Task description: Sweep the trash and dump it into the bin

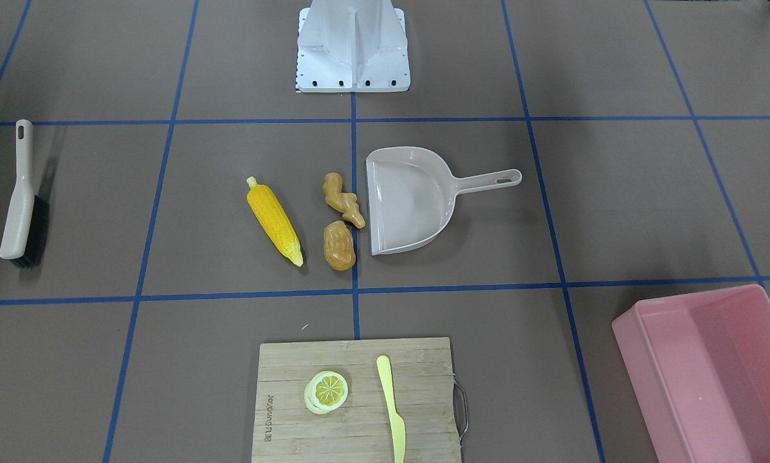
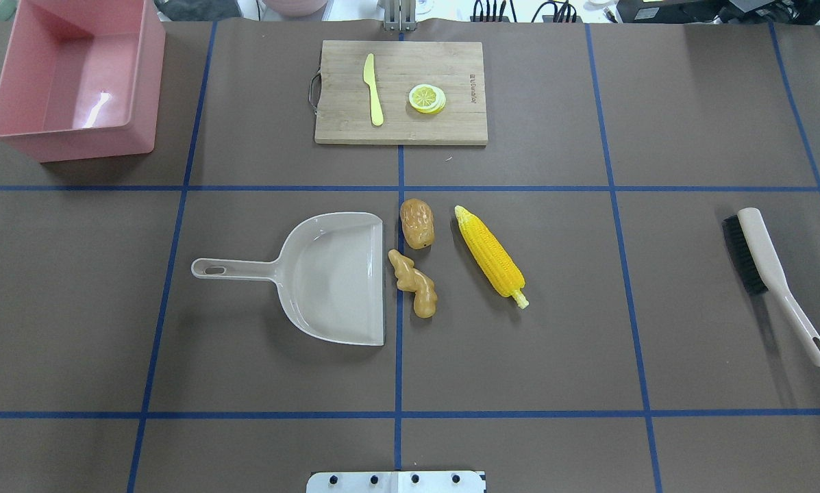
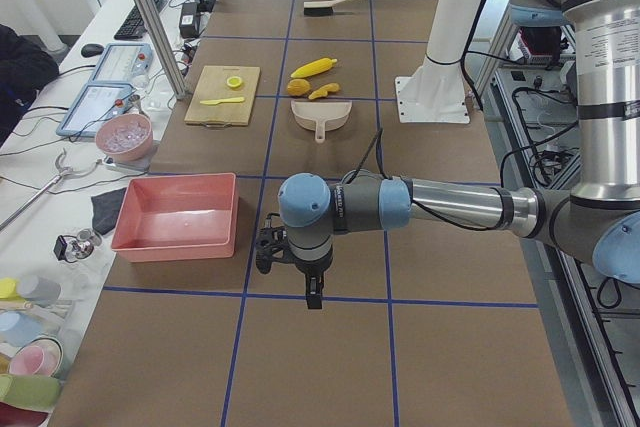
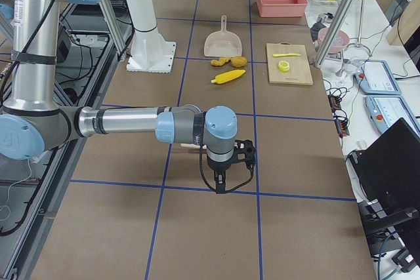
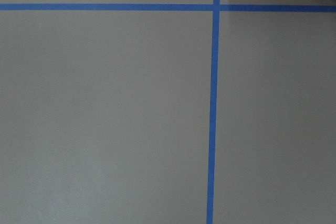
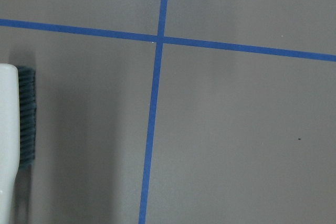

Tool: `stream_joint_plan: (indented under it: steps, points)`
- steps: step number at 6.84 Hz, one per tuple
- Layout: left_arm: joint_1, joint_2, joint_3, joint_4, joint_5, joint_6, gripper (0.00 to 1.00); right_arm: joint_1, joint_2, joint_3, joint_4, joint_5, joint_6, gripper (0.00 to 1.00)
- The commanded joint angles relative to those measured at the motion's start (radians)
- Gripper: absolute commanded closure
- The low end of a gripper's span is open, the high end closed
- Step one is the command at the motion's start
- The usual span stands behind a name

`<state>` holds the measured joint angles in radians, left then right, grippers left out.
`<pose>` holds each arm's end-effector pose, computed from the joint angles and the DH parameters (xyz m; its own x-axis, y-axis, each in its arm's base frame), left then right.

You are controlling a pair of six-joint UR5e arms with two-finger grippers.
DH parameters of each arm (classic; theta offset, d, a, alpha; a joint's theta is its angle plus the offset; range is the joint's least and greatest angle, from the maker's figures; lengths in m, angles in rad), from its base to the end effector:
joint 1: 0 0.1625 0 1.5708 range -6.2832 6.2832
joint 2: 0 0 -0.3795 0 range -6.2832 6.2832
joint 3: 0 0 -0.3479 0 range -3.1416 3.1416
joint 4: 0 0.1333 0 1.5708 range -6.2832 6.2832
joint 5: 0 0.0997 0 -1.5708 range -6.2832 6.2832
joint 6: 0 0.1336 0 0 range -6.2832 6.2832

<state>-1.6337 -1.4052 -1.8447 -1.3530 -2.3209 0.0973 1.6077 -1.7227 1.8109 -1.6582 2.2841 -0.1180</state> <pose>-0.0655 -0.3683 0.6073 0.7281 -0.0234 -0.6850 -0.0083 0.9990 -0.0429 0.0602 -0.3869 0.6079 0.7548 -0.0905 0.6497 0.0523 0.9956 0.0778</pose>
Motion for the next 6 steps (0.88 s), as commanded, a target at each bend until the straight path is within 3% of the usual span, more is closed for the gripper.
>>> stream_joint_plan:
  steps: [1, 6]
  points:
    - [0.000, -0.004, -0.002, -0.003, 0.002, 0.002, 0.02, 0.000, 0.000, 0.001, 0.000, 0.000, 0.000, 0.00]
    - [0.000, -0.006, -0.002, -0.003, 0.000, 0.001, 0.02, -0.005, -0.008, 0.021, 0.000, 0.003, 0.001, 0.00]
